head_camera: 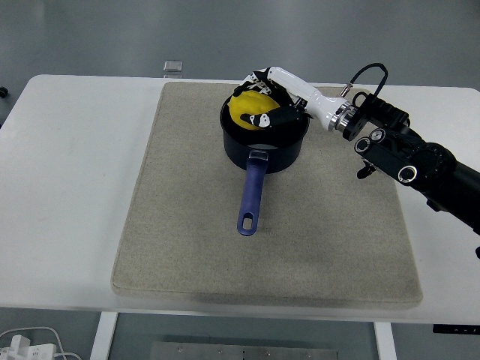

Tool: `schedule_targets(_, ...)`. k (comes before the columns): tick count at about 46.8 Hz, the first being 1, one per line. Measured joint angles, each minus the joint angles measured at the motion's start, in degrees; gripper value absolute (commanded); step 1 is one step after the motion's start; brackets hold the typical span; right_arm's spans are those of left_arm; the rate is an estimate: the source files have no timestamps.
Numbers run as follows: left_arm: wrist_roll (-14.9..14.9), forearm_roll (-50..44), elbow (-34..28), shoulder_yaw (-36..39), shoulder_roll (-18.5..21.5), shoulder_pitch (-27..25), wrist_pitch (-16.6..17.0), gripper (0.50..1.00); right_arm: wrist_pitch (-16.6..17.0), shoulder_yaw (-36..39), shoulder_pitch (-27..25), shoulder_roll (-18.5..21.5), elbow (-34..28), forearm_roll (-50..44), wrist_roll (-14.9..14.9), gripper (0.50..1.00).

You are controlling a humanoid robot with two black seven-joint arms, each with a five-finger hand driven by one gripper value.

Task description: Put the potato in the blue pot

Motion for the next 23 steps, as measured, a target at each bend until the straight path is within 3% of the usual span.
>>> schedule_targets(7, 0.0, 0.0, 0.0, 0.0, 0.0, 0.0, 0.0, 0.992, -0.1, 0.0, -0.2, 0.2, -0.3, 0.0, 0.0, 0.500)
schedule_targets(9, 0.0, 0.0, -0.1, 0.0, 0.0, 0.0, 0.0, 0.992, -0.2, 0.1, -0.2, 0.2, -0.3, 0.0, 0.1, 0.578)
schedule_targets(12, 0.0, 0.0, -0.1, 0.0, 0.0, 0.0, 0.0, 0.994, -0.2, 0.1, -0.2, 0.2, -0.4, 0.0, 0.1, 0.778)
schedule_targets(13, 0.0, 0.0, -0.1, 0.0, 0.0, 0.0, 0.0, 0.992, -0.2, 0.1, -0.2, 0.2, -0.4, 0.0, 0.1, 0.813)
schedule_targets(15, 0.0, 0.0, -0.1, 0.0, 0.0, 0.0, 0.0, 0.994, -0.3, 0.2, -0.2, 0.2, -0.4, 0.0, 0.1, 0.831)
schedule_targets(18, 0.0, 0.0, 0.0, 0.0, 0.0, 0.0, 0.0, 0.992, -0.4, 0.2, -0.2, 0.2, -0.4, 0.0, 0.1, 0.899)
schedule_targets(23, 0.0, 0.0, 0.1, 0.0, 0.0, 0.0, 0.0, 0.992, -0.3, 0.2, -0.2, 0.2, -0.8, 0.0, 0.1, 0.907)
